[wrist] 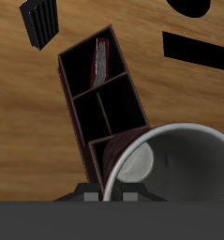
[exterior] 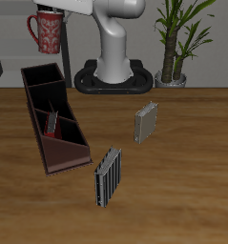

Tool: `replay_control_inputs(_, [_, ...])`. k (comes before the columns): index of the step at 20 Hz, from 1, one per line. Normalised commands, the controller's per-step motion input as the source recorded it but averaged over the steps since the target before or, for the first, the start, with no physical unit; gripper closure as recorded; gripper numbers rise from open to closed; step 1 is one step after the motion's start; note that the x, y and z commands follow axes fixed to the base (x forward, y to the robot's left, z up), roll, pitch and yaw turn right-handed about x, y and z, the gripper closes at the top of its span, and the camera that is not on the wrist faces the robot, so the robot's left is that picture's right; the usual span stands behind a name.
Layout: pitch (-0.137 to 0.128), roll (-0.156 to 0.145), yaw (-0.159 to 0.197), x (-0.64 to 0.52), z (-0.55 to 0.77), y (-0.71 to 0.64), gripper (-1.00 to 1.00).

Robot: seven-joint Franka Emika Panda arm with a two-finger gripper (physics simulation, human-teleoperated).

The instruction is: Place the red book into the right desk caddy's left compartment and place the red mug into the right desk caddy's right compartment

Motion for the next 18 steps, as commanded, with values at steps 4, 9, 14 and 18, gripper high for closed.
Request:
replay_control_inputs(4, [-0.002, 0.001, -0.042, -0.11, -0.08, -0.15, 1.0])
replay_control_inputs(9, [0.006, -0.003, -0.057, -0.11, -0.14, -0.11, 1.0])
replay_control_inputs(14, [0.003, 0.027, -0.009, -0.02, -0.14, 0.01, 1.0])
replay_control_inputs(18, [-0.022, 0.023, -0.04, -0.03, -0.04, -0.01, 1.0])
